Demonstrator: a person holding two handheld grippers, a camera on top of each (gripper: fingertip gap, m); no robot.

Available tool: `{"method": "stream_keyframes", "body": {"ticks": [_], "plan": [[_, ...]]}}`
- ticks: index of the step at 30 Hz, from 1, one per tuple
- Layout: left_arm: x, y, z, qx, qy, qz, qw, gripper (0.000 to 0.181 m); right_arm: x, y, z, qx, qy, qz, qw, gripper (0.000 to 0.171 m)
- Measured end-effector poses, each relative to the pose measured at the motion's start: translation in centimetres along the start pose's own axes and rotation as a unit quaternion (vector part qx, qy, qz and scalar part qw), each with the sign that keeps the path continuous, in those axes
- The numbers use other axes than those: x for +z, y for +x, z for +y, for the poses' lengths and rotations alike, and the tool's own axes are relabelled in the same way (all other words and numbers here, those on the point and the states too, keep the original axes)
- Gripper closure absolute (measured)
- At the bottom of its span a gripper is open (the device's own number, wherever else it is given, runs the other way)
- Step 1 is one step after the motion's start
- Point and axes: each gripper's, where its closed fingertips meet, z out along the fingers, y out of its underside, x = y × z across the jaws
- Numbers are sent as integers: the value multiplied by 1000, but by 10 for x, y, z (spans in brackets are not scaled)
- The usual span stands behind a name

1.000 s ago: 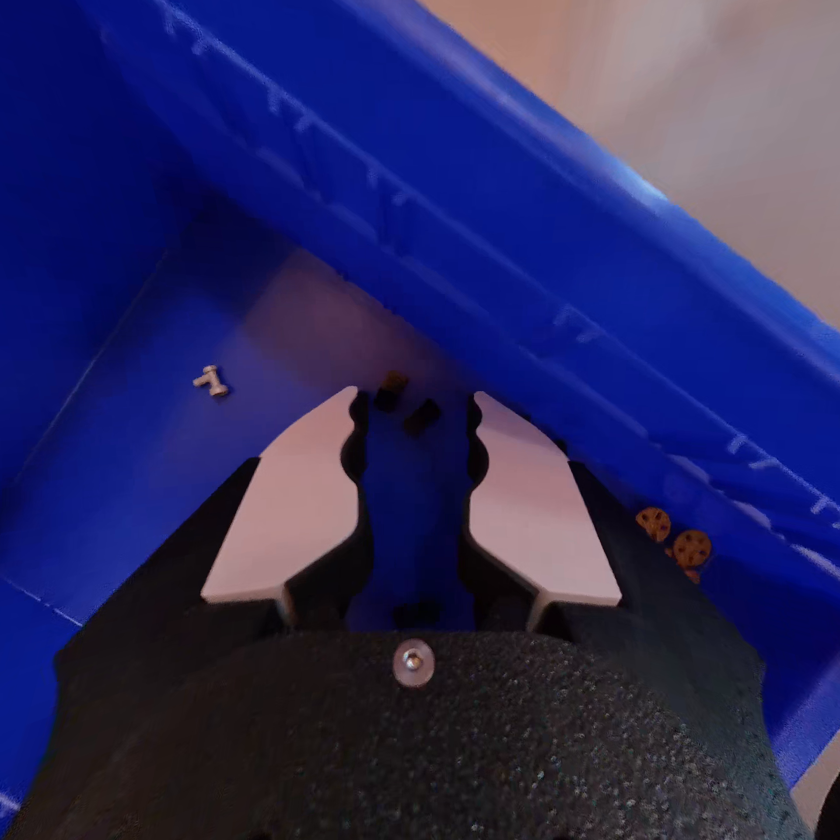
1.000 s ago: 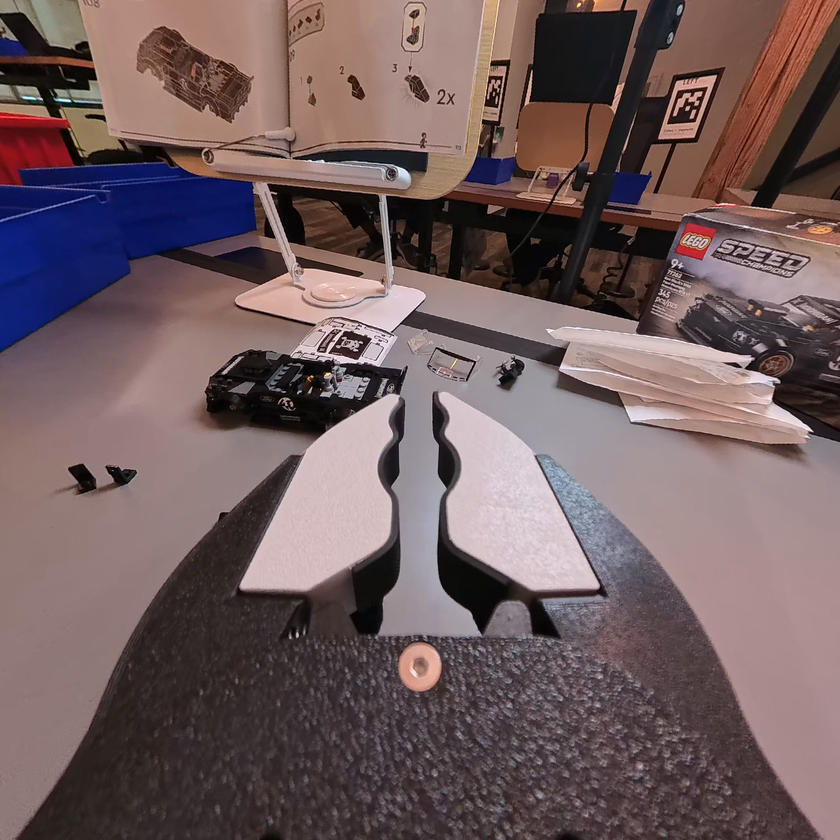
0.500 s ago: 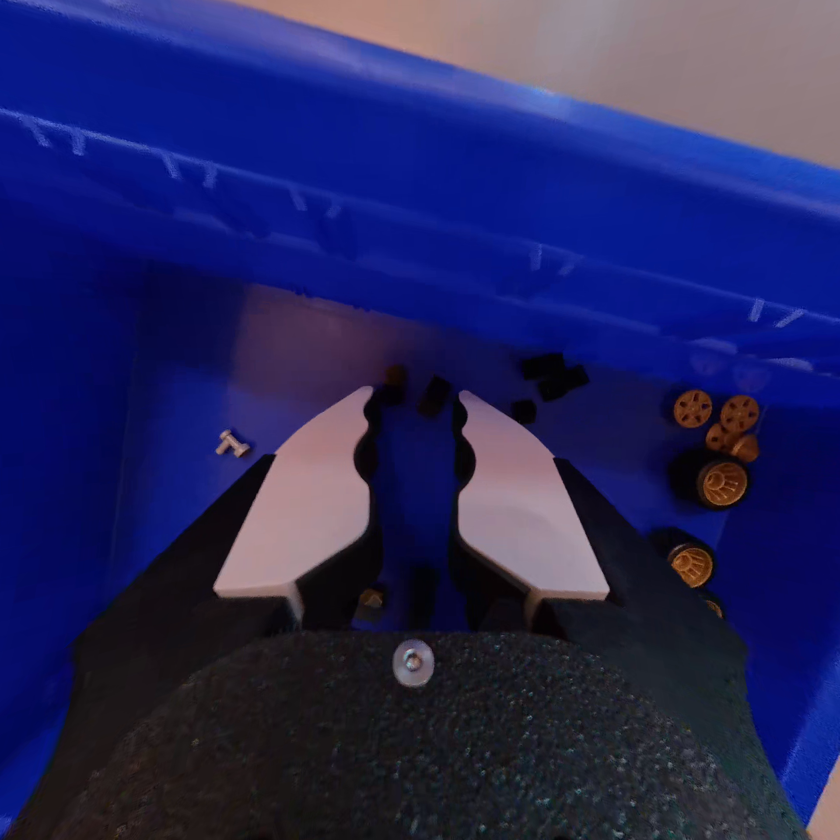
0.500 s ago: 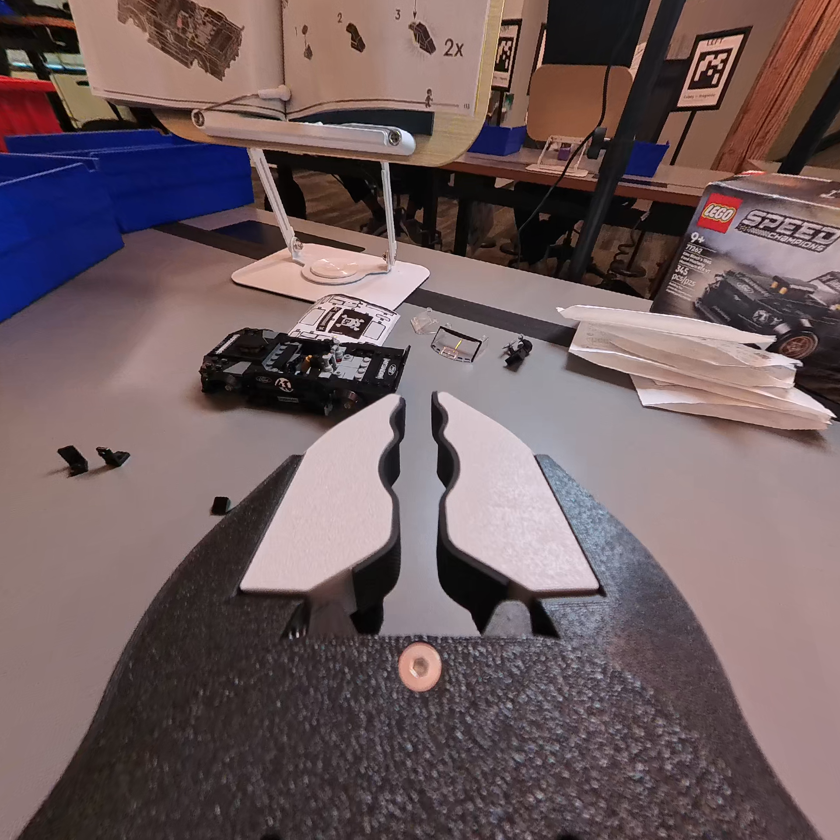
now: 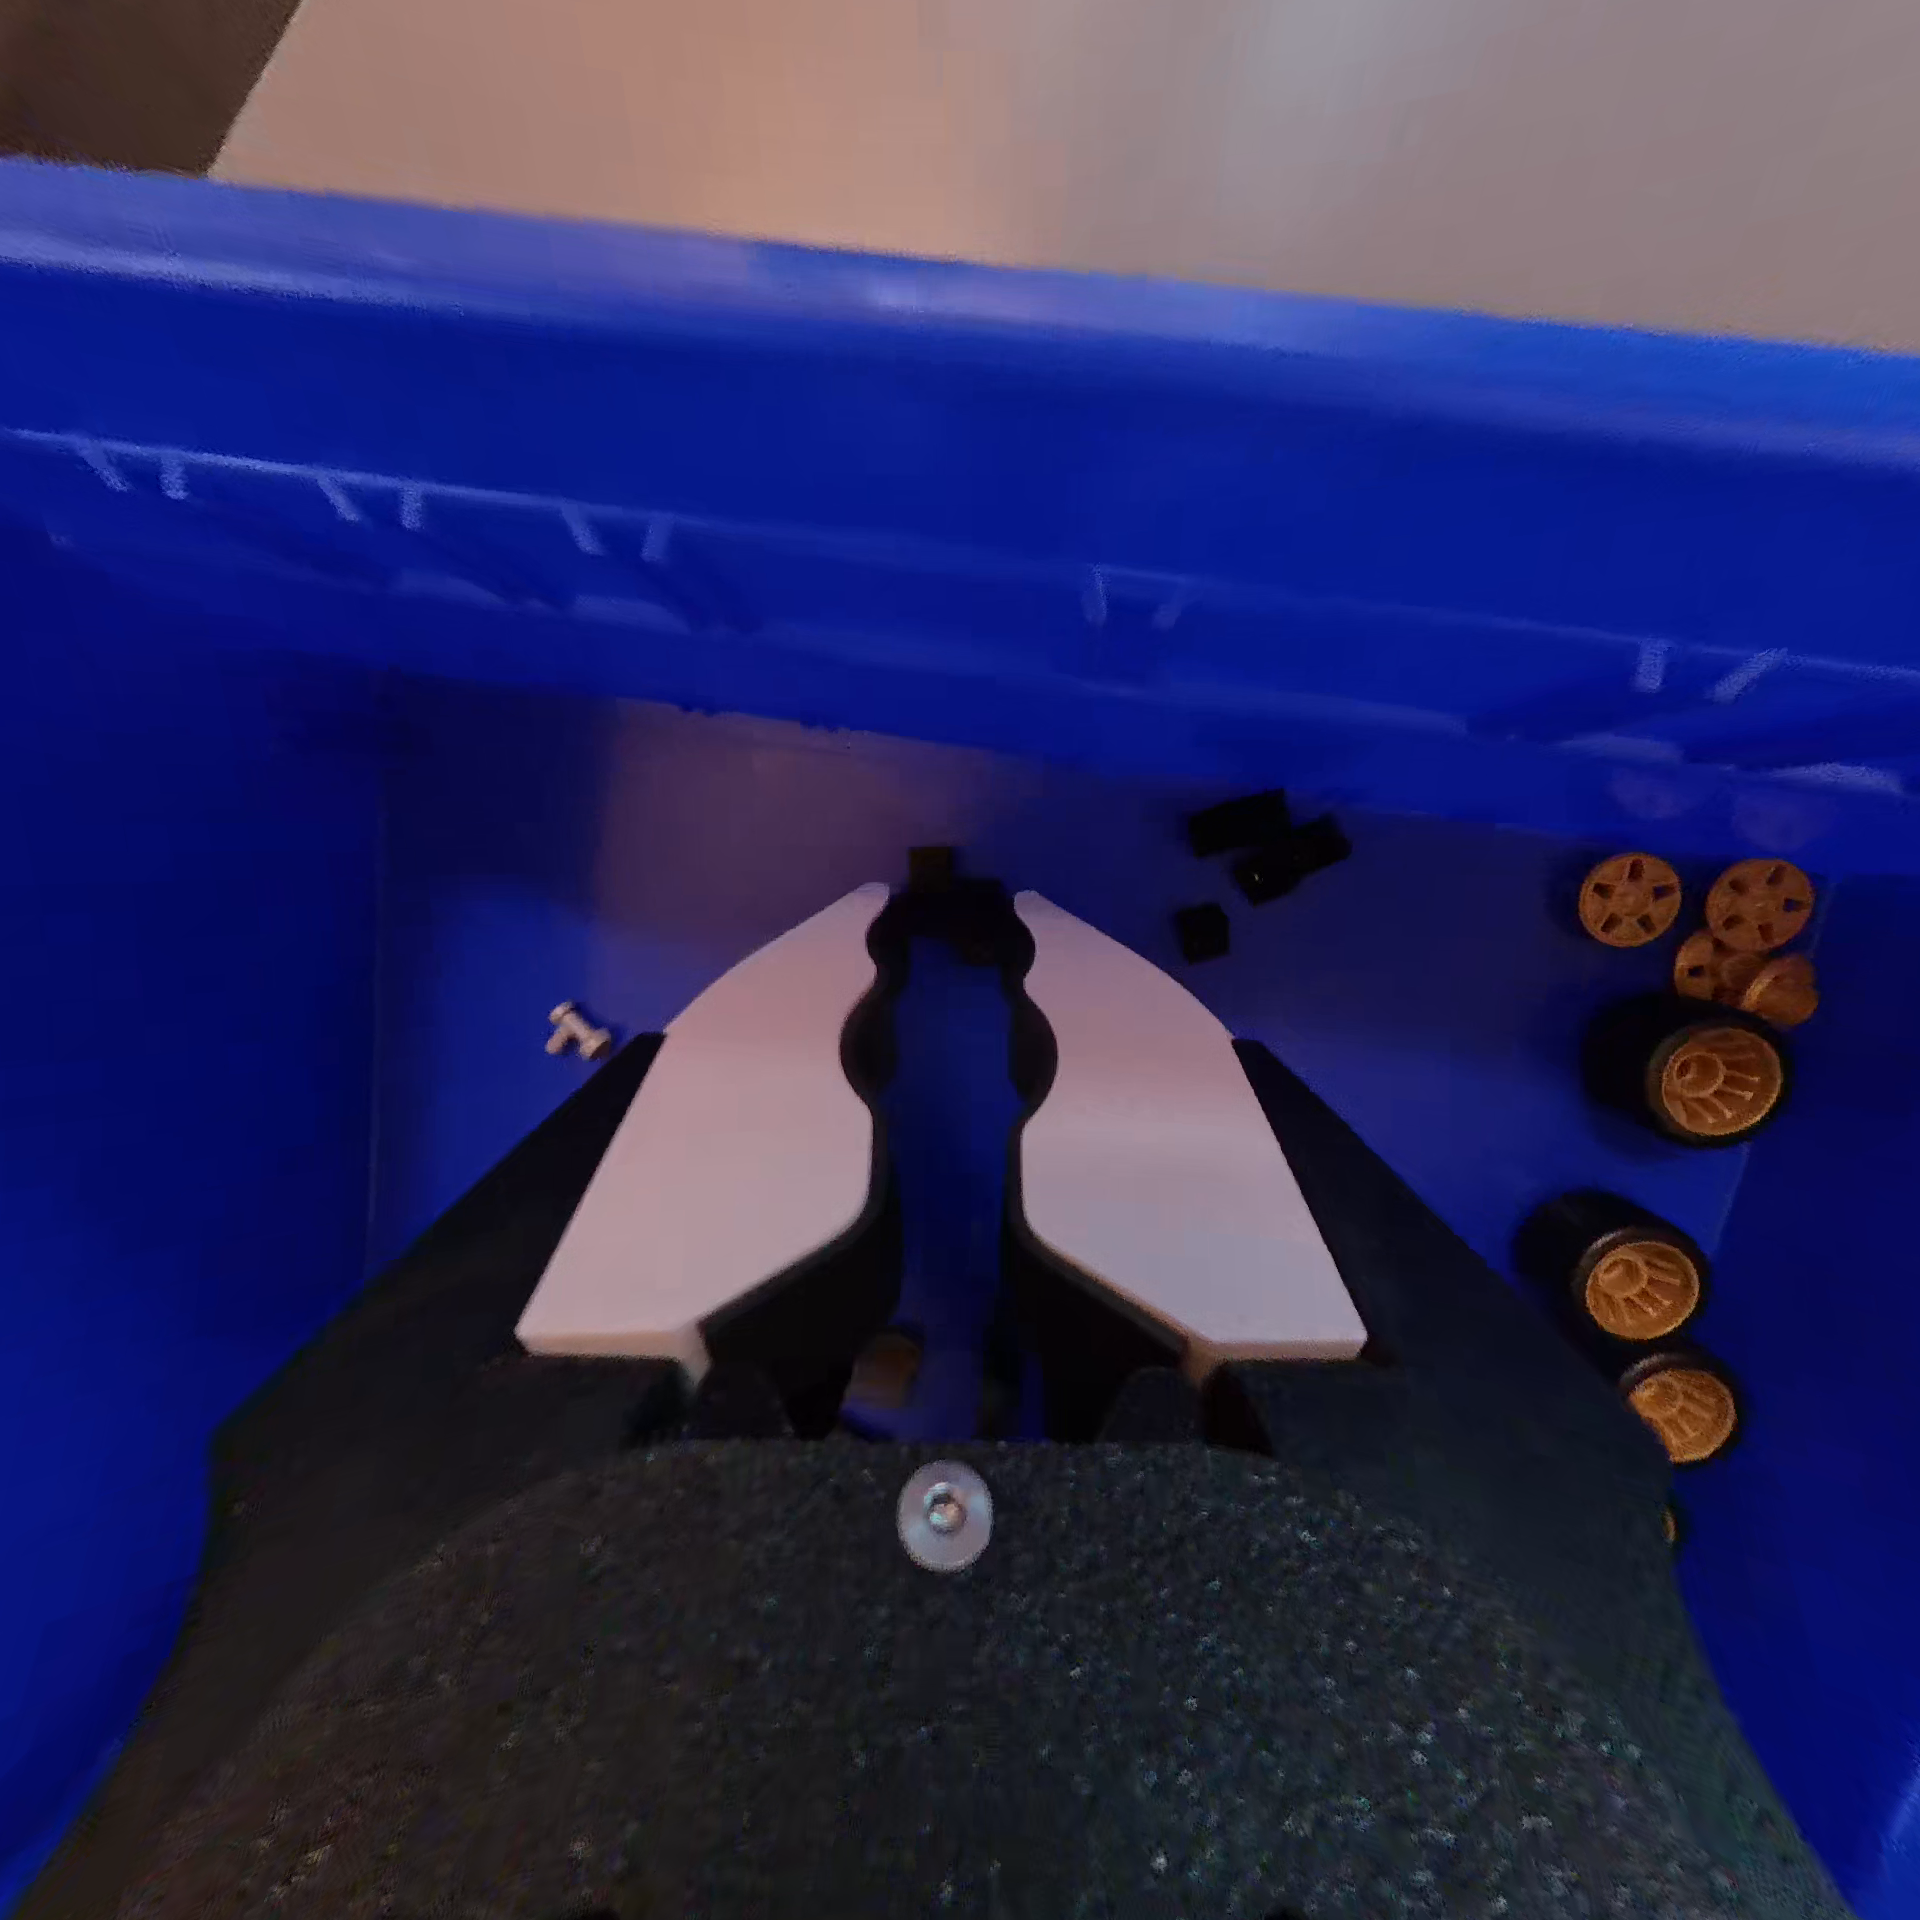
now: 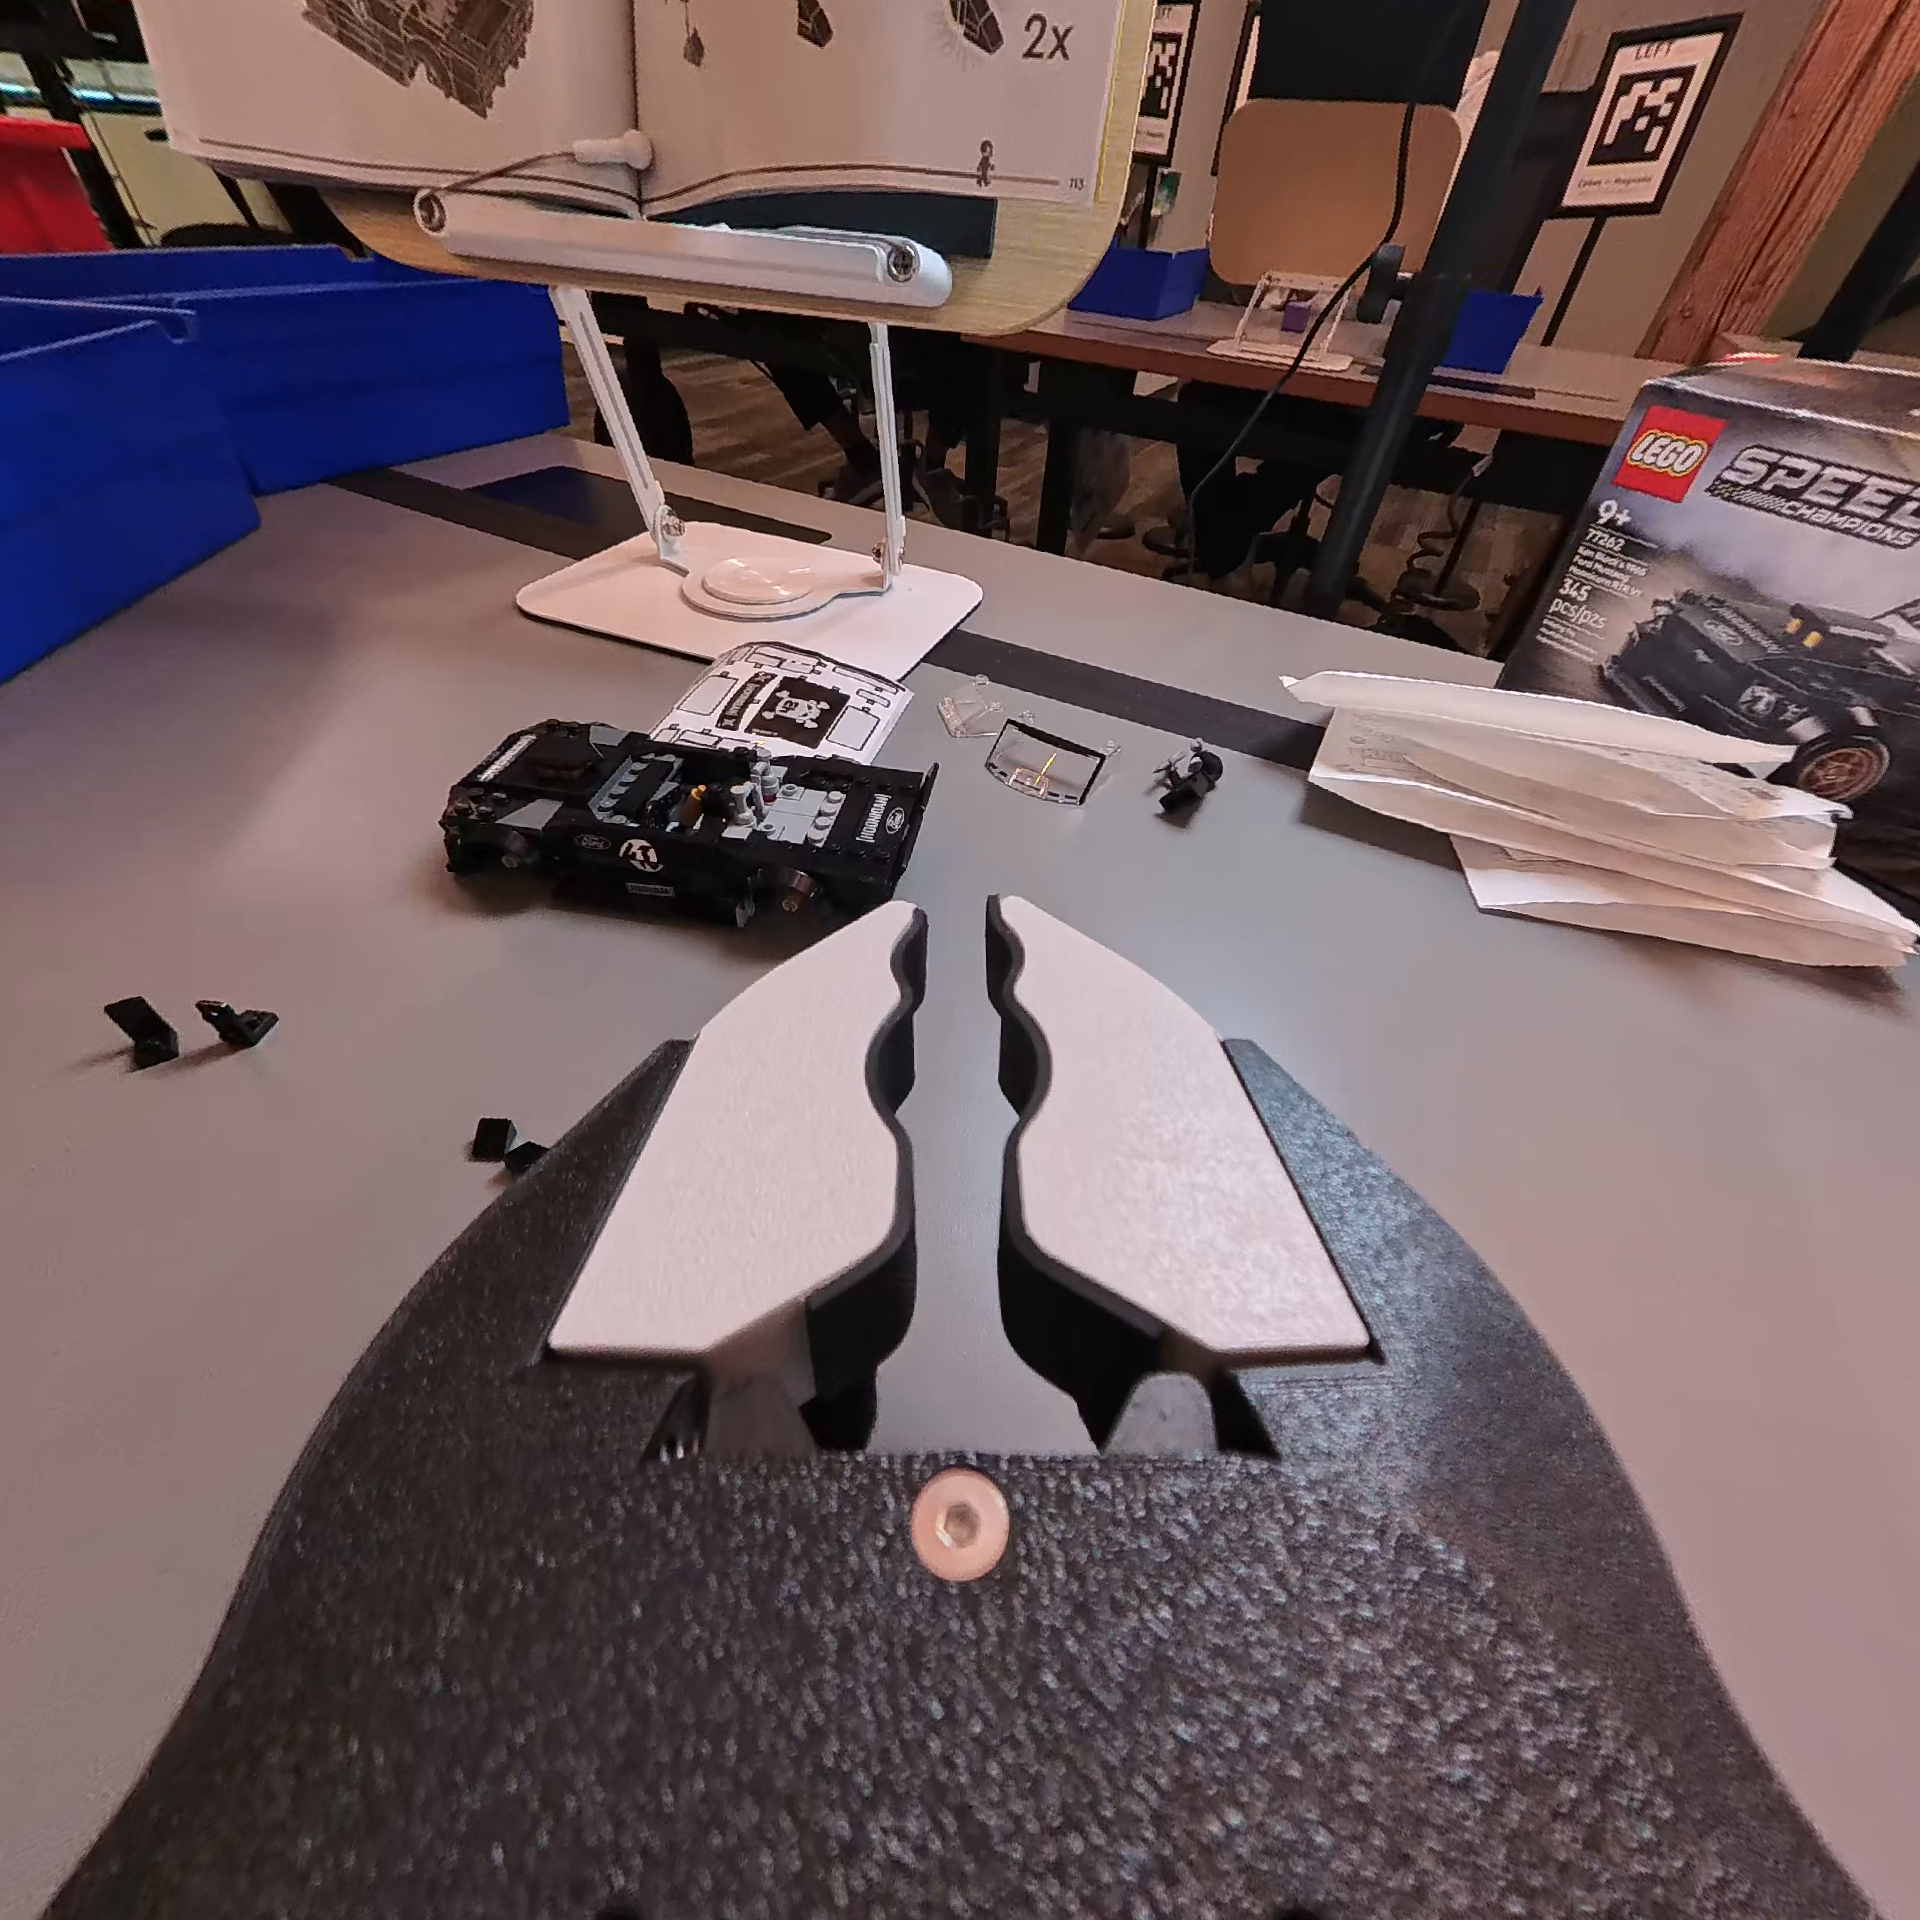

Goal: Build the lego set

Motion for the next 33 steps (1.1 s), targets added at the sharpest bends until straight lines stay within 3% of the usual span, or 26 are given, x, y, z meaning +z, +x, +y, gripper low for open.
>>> {"method": "stream_keyframes", "body": {"ticks": [3,6,8,11,17,22,27,33], "plan": [[-29,-13,-14,10,18,-64,998,164,-1,0,-2,1,4,-1,1000,160],[-88,-16,-72,15,124,-148,981,164,-1,-1,-4,2,8,-3,1000,160],[-124,9,-117,30,191,-162,968,165,-2,-1,-5,2,10,-3,1000,160],[-135,85,-174,100,227,-121,961,165,-3,-1,-7,2,14,-1,1000,160],[-63,252,-239,214,231,37,948,165,-6,5,-9,-2,20,16,1000,160],[19,341,-269,255,187,145,938,165,-5,12,-7,-5,18,31,999,160],[71,387,-296,282,141,186,930,165,-7,17,-8,-2,21,39,999,160],[96,405,-300,309,90,199,926,165,-10,24,-11,16,29,41,999,160]]}}
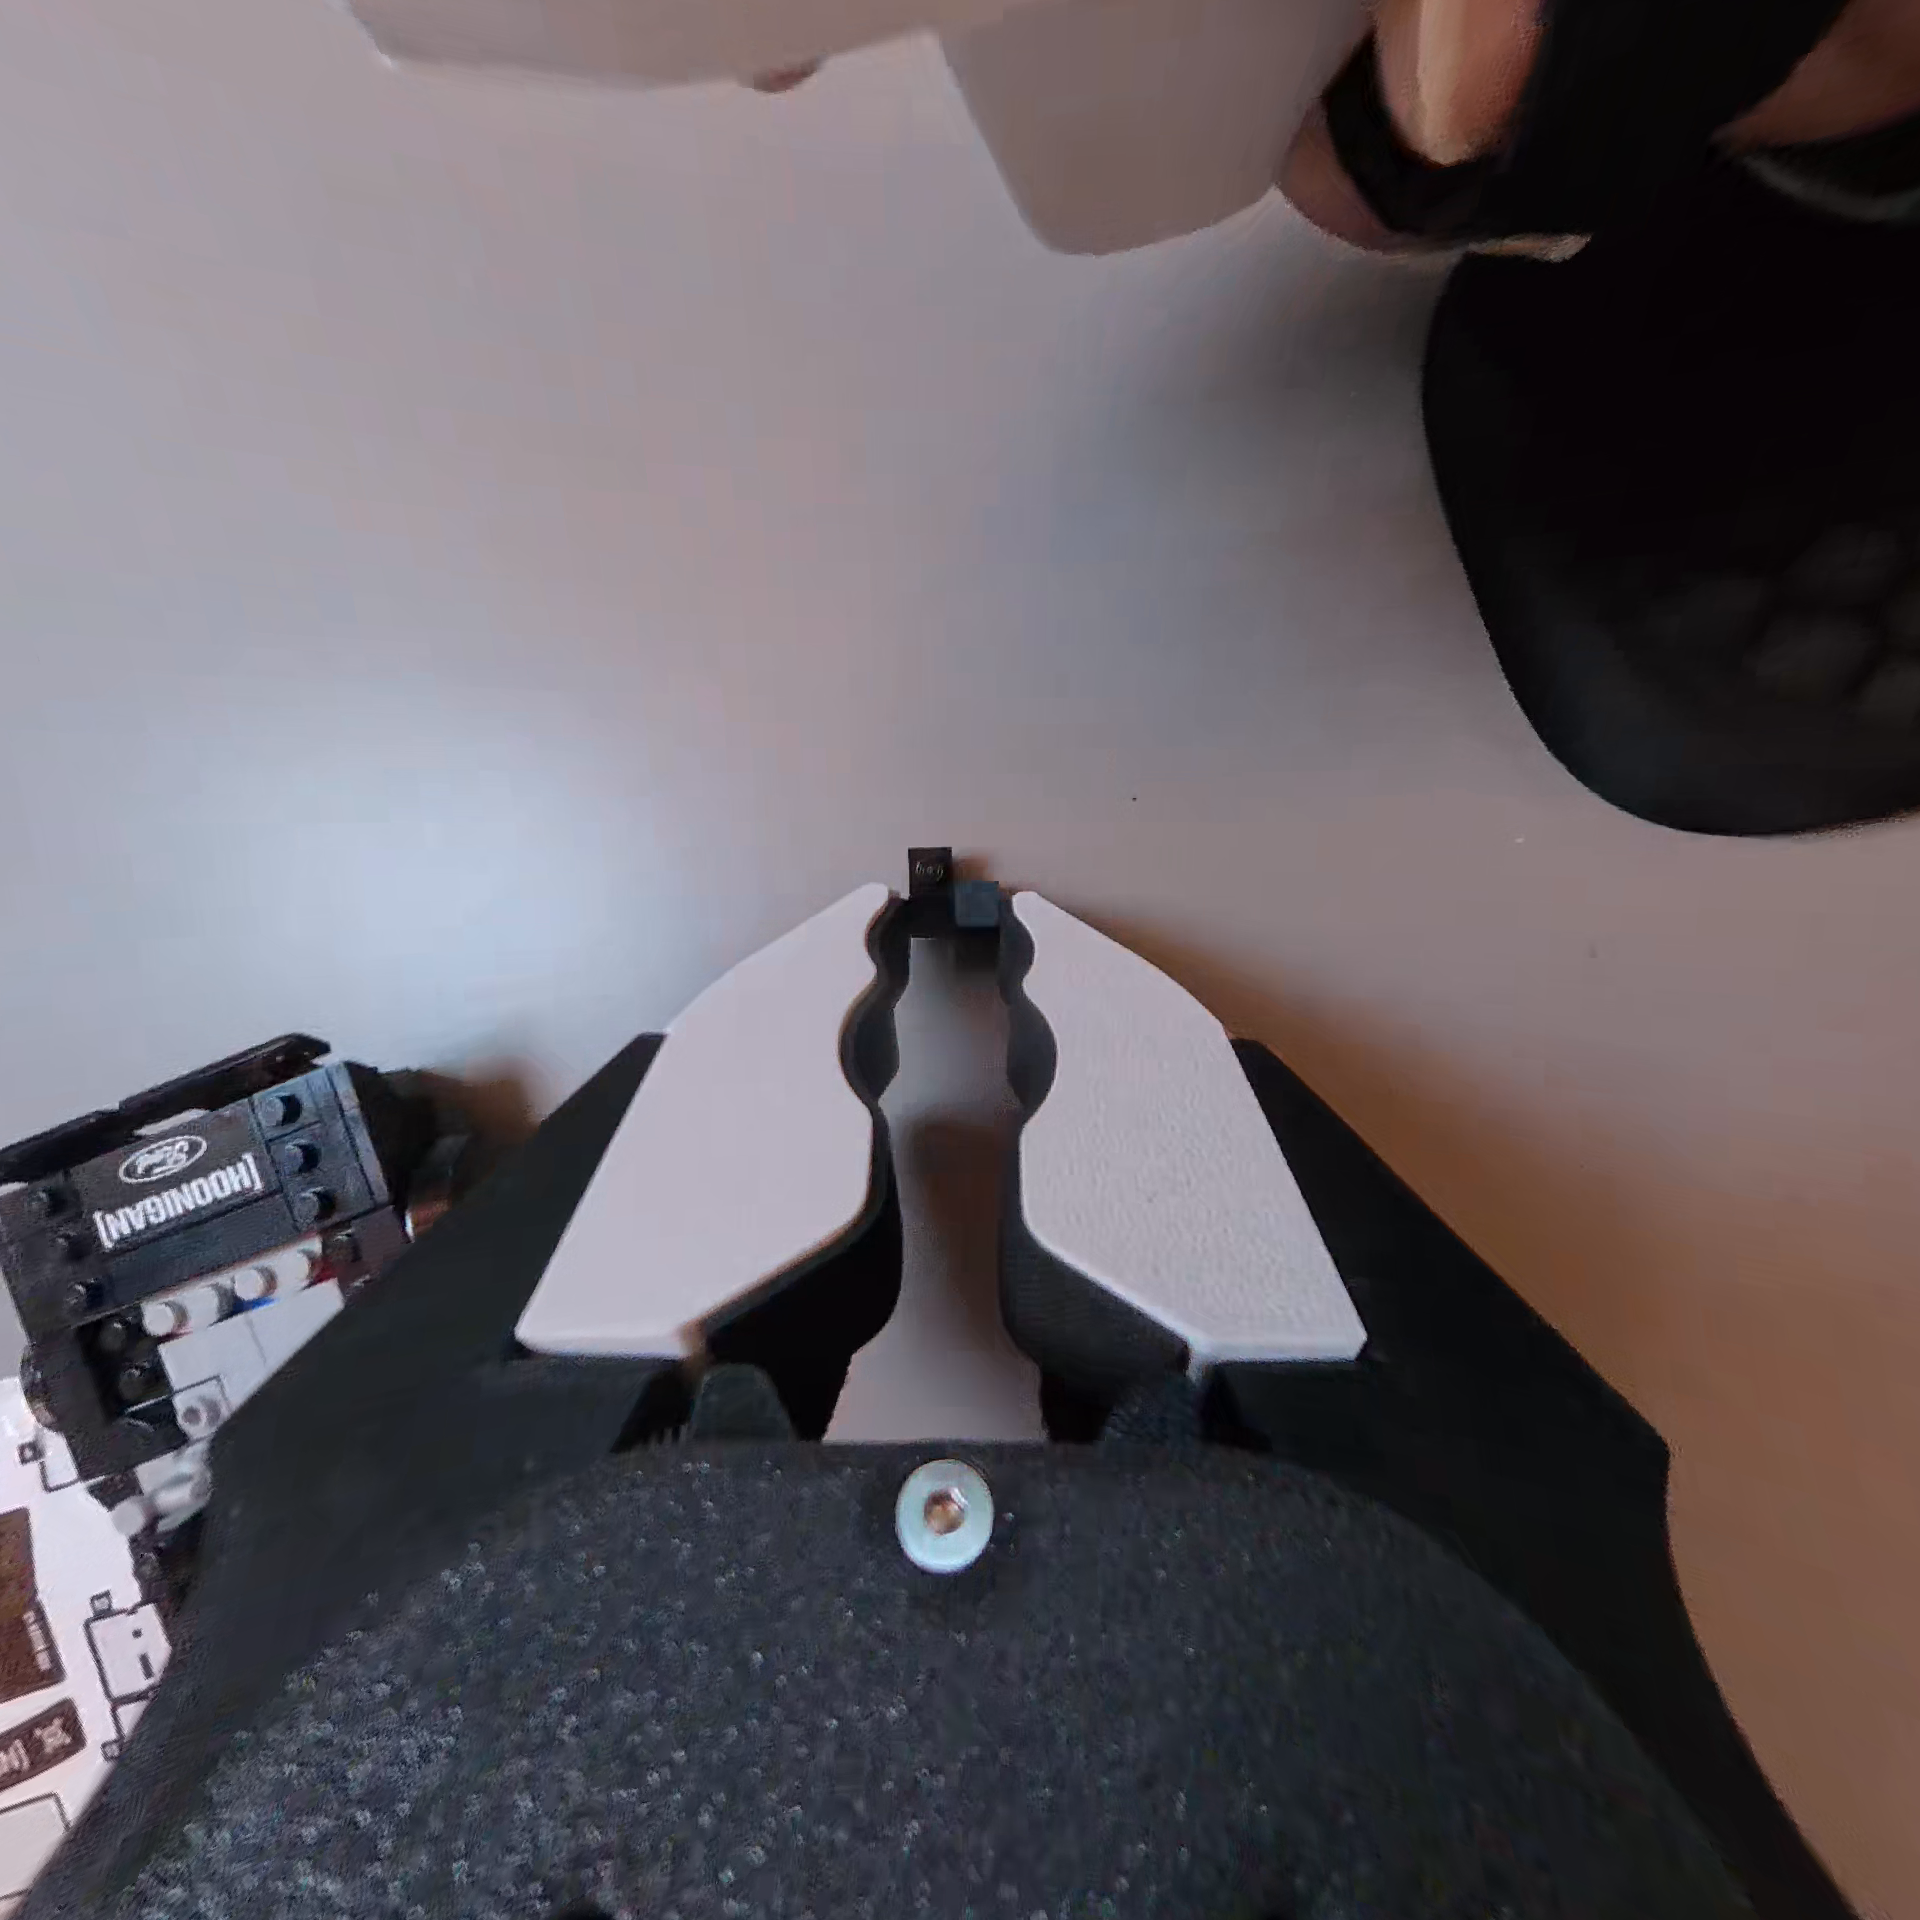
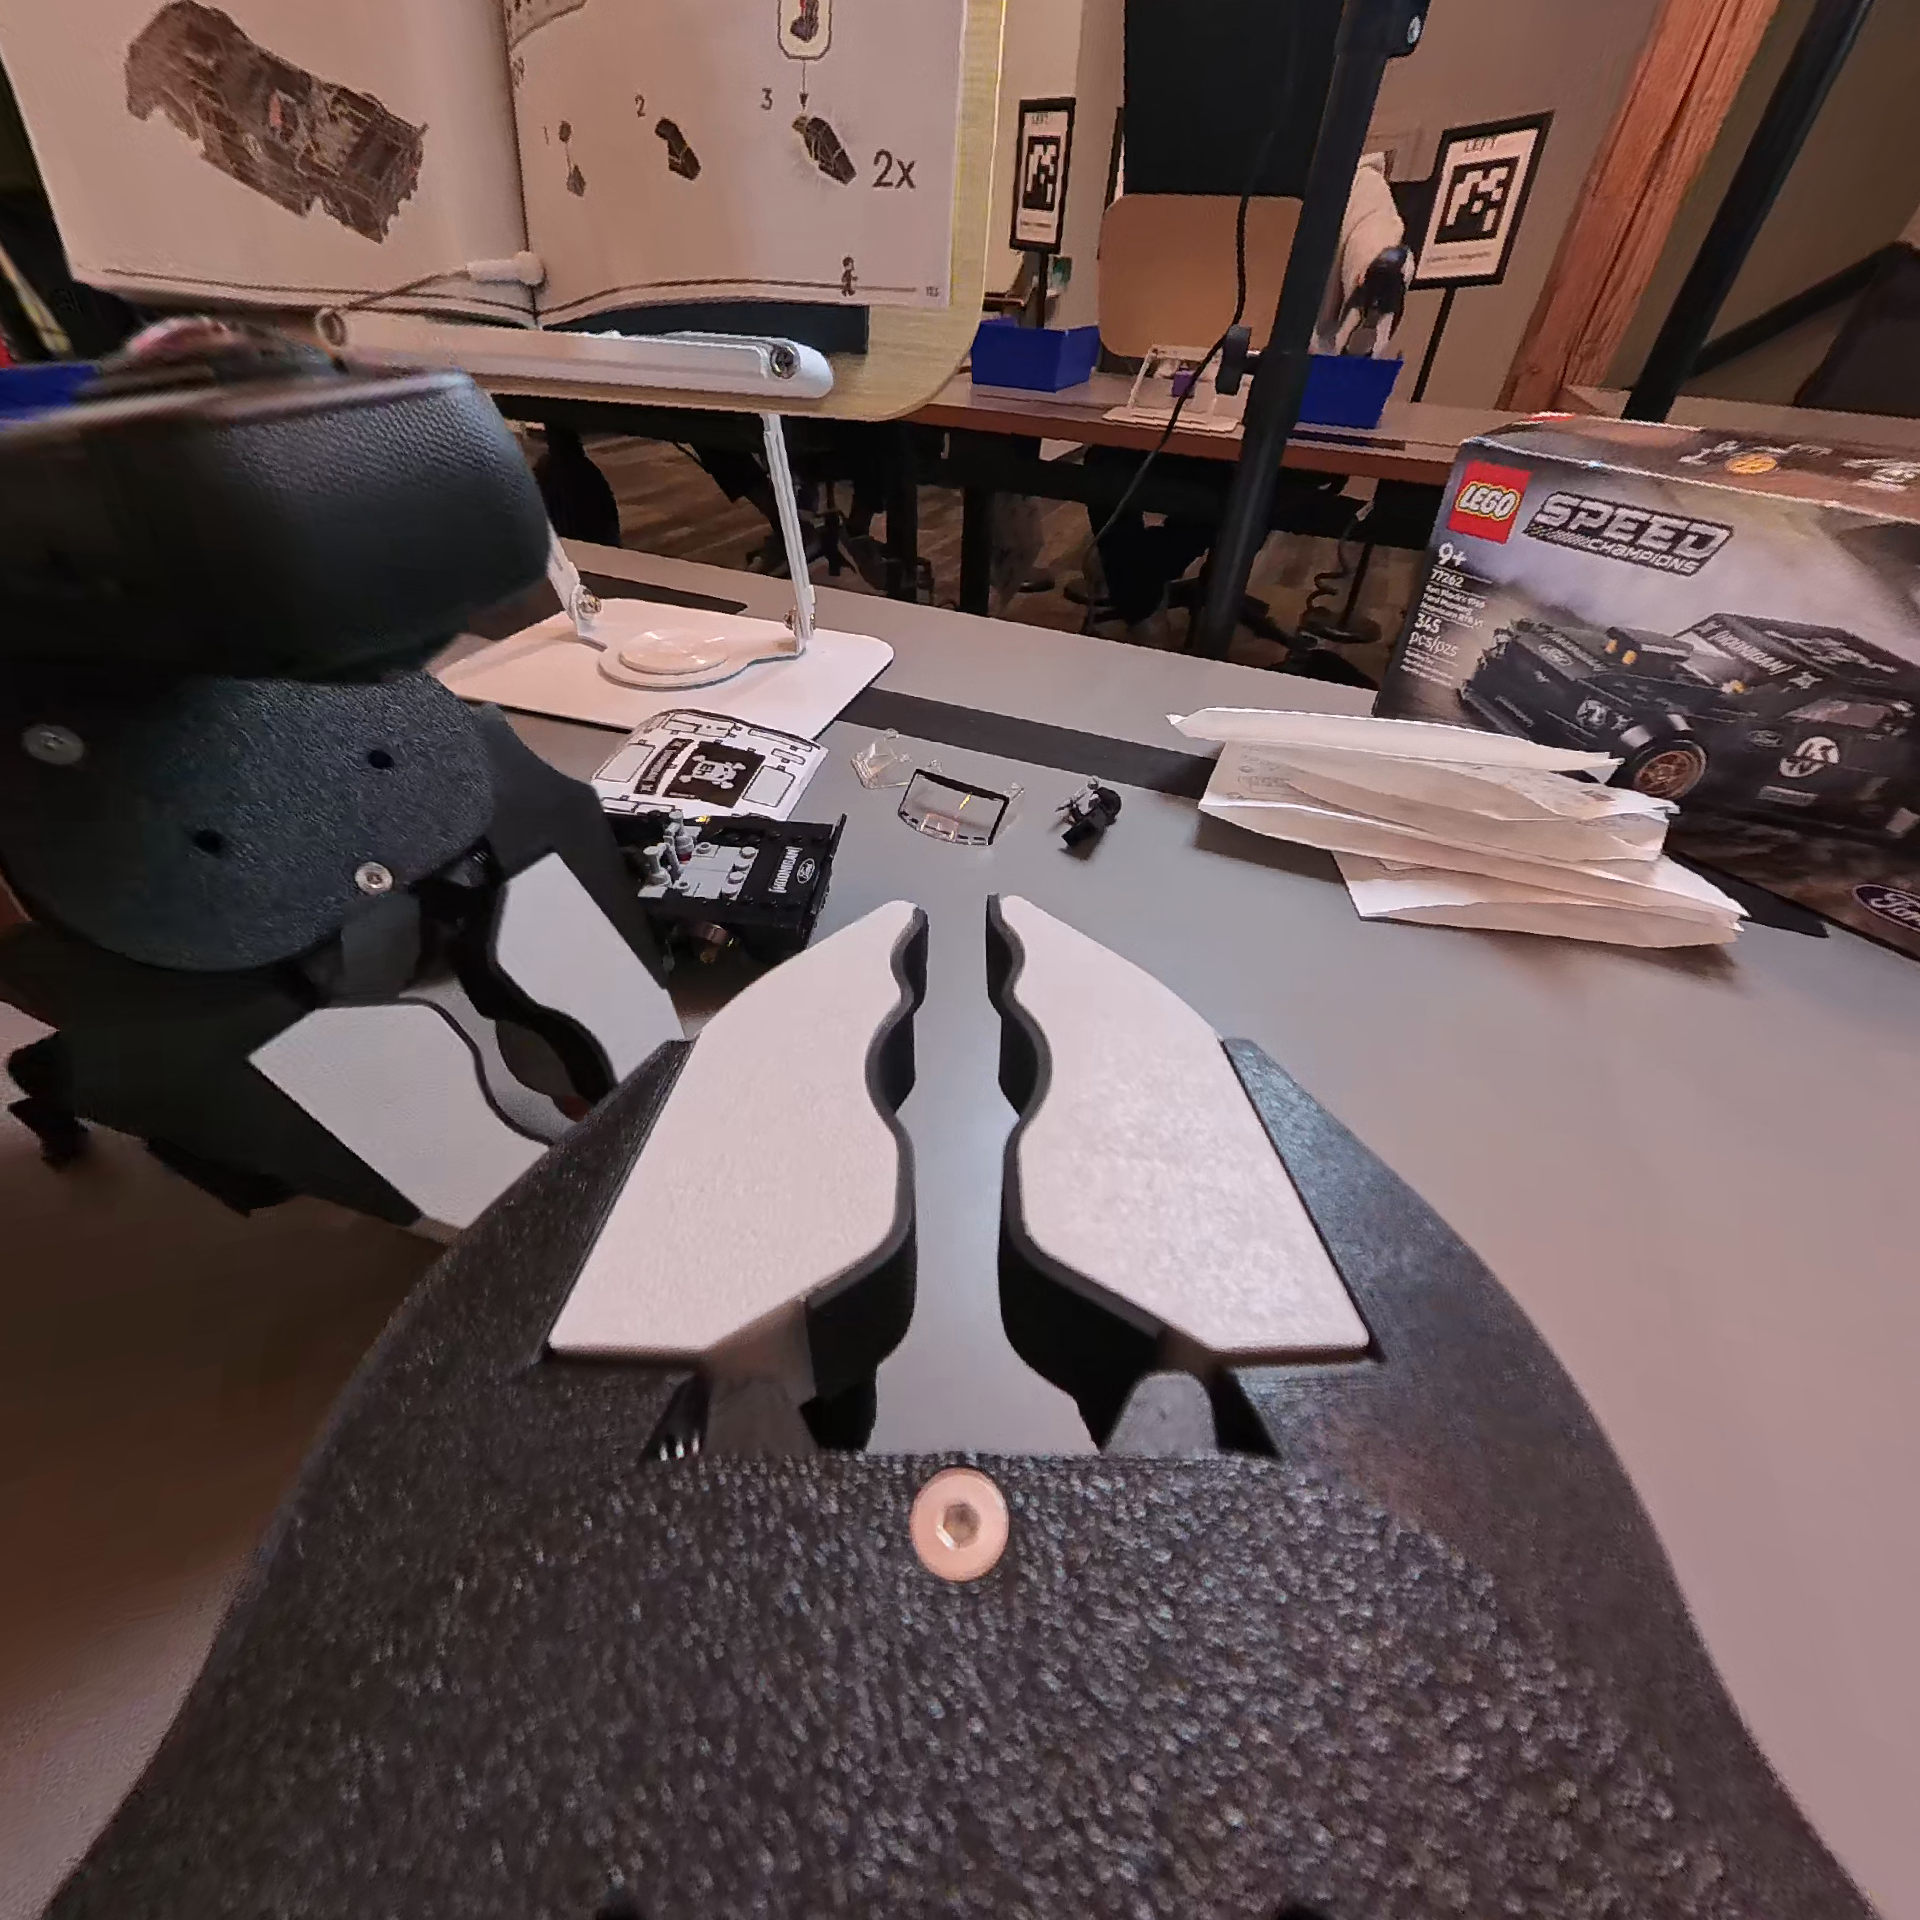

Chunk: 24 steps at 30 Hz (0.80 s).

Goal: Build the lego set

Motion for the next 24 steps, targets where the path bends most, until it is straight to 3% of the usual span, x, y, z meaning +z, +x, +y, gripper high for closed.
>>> {"method": "stream_keyframes", "body": {"ticks": [15,18,21,24], "plan": [[0,0,9,-34,-16,21,999,155,-1,1,-2,7,3,-2,1000,161],[-2,4,10,-43,-17,31,998,144,-2,1,-3,8,4,-2,1000,161],[-12,-1,-5,-73,49,21,996,139,-1,0,-2,9,2,-5,1000,161],[-57,-11,-29,-98,159,-21,982,141,-2,0,-2,10,4,-5,1000,161]]}}
